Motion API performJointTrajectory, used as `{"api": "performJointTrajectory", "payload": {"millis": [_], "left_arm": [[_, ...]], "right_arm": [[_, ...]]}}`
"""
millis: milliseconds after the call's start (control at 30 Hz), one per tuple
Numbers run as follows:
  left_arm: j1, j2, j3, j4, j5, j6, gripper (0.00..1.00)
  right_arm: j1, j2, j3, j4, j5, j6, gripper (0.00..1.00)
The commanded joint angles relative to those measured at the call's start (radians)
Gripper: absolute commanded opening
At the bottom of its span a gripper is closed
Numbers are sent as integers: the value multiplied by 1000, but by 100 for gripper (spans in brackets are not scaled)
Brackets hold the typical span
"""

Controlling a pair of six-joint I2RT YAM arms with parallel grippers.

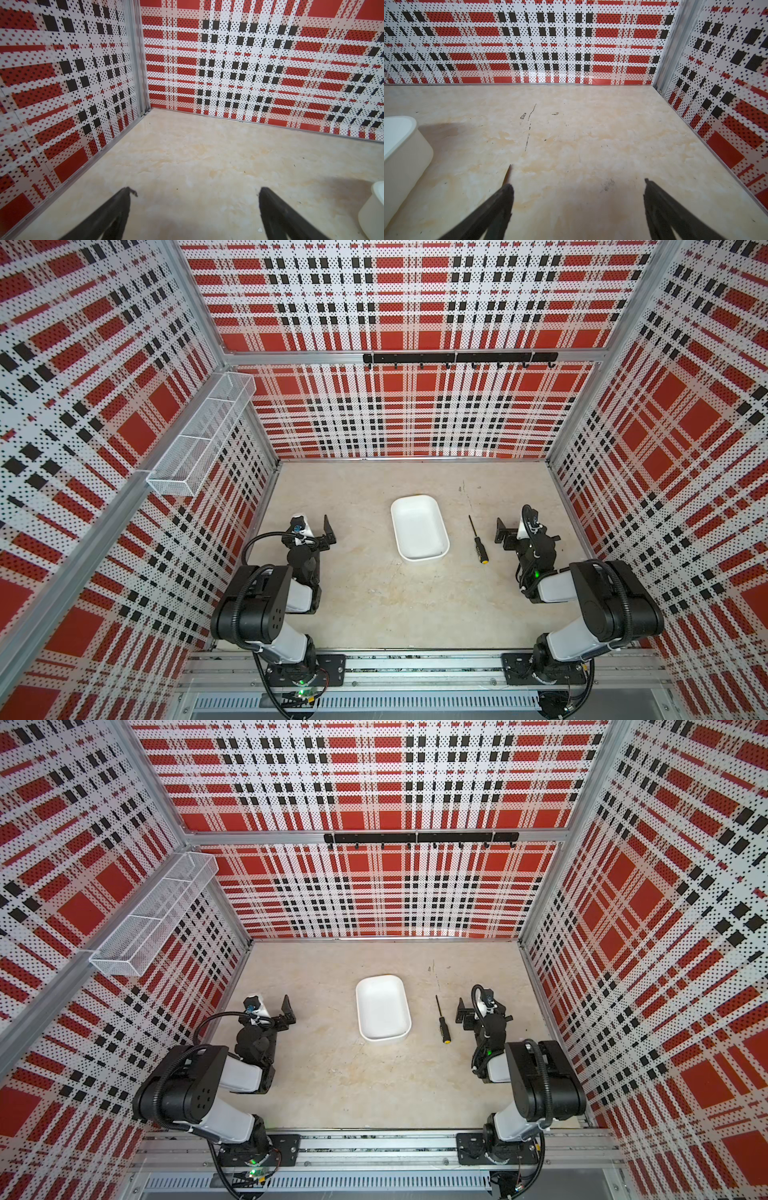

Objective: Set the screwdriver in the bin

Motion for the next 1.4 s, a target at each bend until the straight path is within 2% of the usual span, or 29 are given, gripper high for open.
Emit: {"api": "performJointTrajectory", "payload": {"millis": [0, 233, 333, 433, 533, 700, 767, 867, 1033, 1200, 1367], "left_arm": [[6, 10, 17, 39, -13, 17, 98], [7, 8, 16, 39, -12, 17, 98], [7, 9, 14, 40, -12, 17, 98], [6, 4, 13, 45, -8, 18, 98], [-2, -54, 26, -22, -2, 31, 98], [-56, -218, 110, -310, -15, 65, 98], [-75, -268, 160, -436, 11, 24, 98], [-105, -307, 205, -530, 56, -79, 98], [-197, -297, 219, -568, 106, -213, 98], [-316, -240, 244, -624, 149, -313, 98], [-367, -199, 271, -667, 205, -406, 98]], "right_arm": [[-6, 12, 16, 36, 6, -18, 100], [-5, 4, 9, 43, 2, -27, 100], [-4, -64, 26, -45, -8, -31, 100], [-2, -182, 70, -230, -8, -21, 99], [-1, -285, 127, -426, -48, 23, 100], [3, -342, 299, -860, -183, 135, 100], [12, -332, 343, -980, -239, 159, 100], [31, -309, 380, -1095, -314, 188, 99], [83, -256, 430, -1193, -422, 221, 95], [143, -204, 473, -1249, -394, 227, 91], [150, -148, 507, -1316, -373, 223, 83]]}}
